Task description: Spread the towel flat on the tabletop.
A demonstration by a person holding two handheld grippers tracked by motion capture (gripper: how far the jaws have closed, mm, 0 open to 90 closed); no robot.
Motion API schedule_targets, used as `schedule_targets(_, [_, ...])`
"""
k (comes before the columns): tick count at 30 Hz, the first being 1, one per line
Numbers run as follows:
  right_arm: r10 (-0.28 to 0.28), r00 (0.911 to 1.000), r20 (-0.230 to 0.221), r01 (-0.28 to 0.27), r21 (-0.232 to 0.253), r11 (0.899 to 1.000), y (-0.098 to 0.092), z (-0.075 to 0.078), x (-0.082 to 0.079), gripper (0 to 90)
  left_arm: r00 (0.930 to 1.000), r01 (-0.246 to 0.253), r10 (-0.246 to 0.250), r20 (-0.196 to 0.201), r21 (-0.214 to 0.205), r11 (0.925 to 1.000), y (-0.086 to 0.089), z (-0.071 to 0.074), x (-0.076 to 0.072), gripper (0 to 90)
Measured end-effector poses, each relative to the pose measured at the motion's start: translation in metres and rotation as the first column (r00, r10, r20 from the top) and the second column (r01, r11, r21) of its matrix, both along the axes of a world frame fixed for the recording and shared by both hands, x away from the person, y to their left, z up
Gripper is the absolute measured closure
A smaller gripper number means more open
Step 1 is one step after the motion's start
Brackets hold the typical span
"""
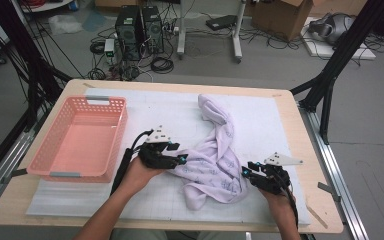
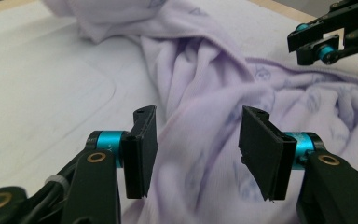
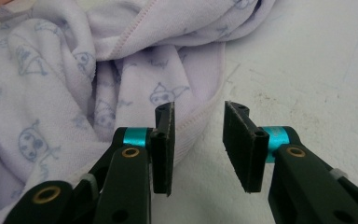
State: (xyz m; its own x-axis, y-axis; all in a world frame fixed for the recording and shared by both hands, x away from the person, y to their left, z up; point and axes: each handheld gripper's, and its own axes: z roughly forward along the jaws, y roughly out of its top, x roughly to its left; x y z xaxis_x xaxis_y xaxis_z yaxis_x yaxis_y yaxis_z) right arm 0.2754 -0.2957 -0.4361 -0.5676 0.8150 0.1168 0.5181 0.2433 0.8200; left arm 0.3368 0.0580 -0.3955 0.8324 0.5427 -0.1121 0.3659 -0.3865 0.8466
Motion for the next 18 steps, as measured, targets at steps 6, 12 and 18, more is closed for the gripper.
schedule_targets(6, [-0.007,0.9999,0.008,0.008,-0.029,1.0,0.002,-0.001,0.001,60.8,0.9967,0.06,-0.059,-0.056,0.017,0.9981,-0.049,-0.013,0.019,49.2])
schedule_targets(12, [-0.009,1.0,-0.002,0.009,-0.047,0.999,0.002,-0.005,0.002,57.9,0.9908,0.121,-0.117,-0.068,0.06,0.9908,-0.087,-0.018,0.02,47.1])
schedule_targets(18, [-0.009,1.0,-0.001,0.009,-0.042,0.999,0.002,-0.005,0.002,57.6,0.9941,0.096,-0.086,-0.067,0.174,0.9801,-0.104,-0.03,0.025,79.1])
